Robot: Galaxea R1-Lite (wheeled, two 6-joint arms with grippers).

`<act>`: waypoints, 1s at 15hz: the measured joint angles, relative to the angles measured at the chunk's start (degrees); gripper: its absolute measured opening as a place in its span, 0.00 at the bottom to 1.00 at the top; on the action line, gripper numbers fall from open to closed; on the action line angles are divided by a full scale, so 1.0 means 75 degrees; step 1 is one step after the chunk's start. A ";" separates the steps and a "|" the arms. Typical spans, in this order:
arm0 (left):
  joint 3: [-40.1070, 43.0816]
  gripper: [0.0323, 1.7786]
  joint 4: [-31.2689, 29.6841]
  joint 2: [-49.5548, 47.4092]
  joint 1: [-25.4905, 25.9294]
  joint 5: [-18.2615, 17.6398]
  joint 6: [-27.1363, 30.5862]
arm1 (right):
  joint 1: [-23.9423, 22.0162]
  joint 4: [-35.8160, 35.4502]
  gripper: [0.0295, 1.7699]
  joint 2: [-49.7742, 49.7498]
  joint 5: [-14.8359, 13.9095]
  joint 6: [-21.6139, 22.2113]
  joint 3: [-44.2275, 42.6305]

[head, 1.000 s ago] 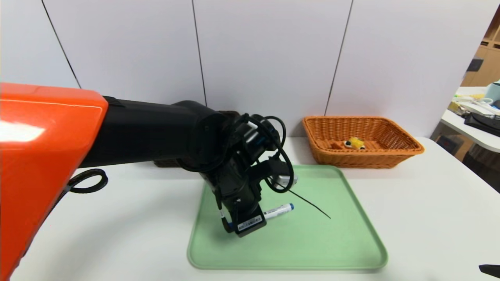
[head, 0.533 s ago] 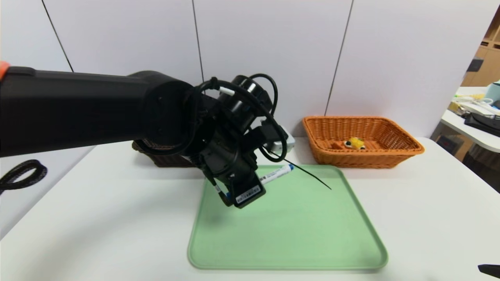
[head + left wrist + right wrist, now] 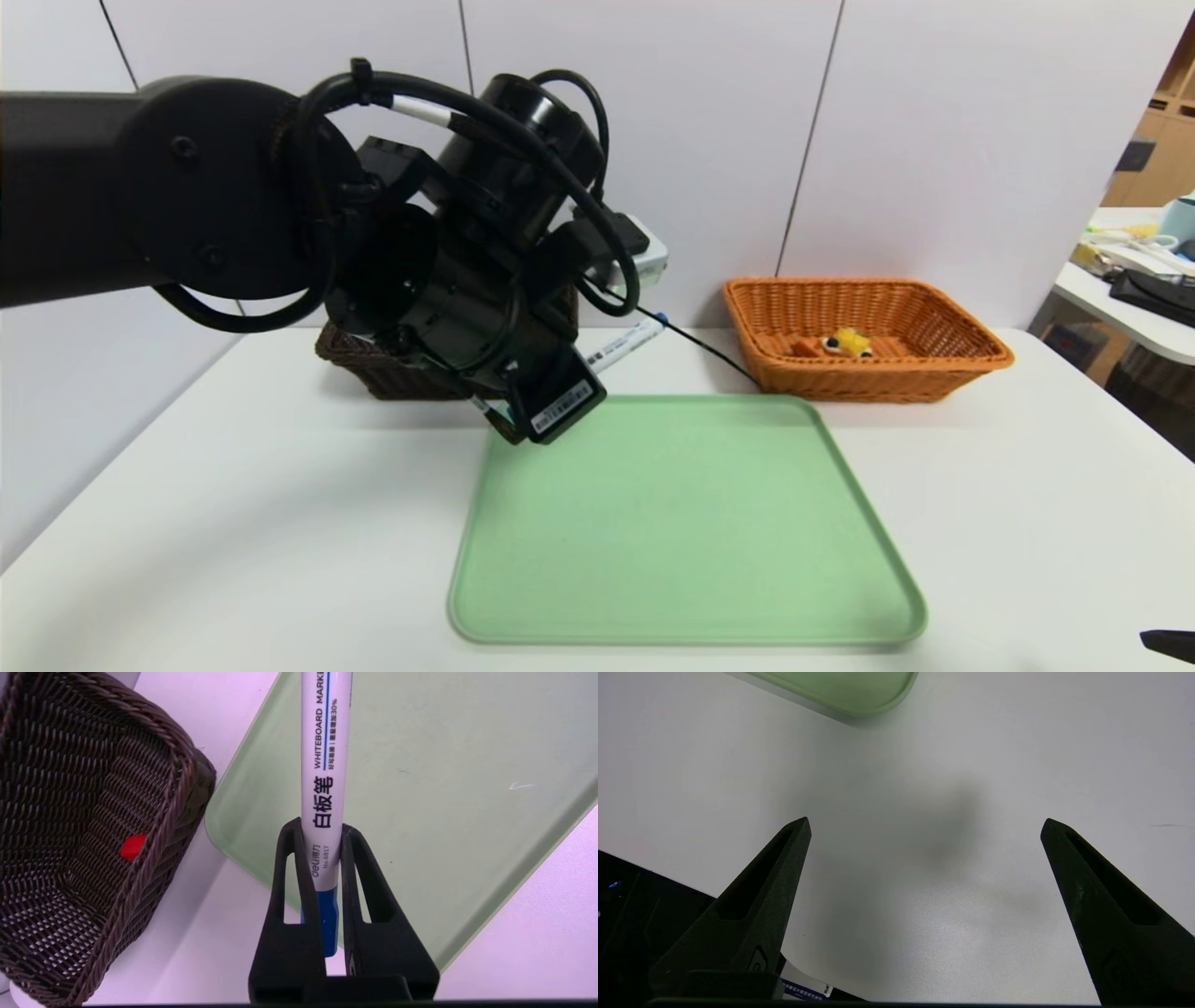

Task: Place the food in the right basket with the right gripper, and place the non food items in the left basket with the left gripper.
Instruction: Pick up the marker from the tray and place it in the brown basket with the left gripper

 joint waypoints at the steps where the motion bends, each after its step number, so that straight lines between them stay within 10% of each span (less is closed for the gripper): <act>1: 0.0000 0.08 -0.0021 -0.0080 0.0085 0.0101 0.0015 | 0.0003 0.0000 0.96 0.0002 0.0007 -0.0026 -0.0003; 15: -0.1900 0.08 0.0205 0.1044 0.2212 0.0372 0.1019 | 0.0011 0.0007 0.96 0.0002 -0.0007 -0.0005 0.0033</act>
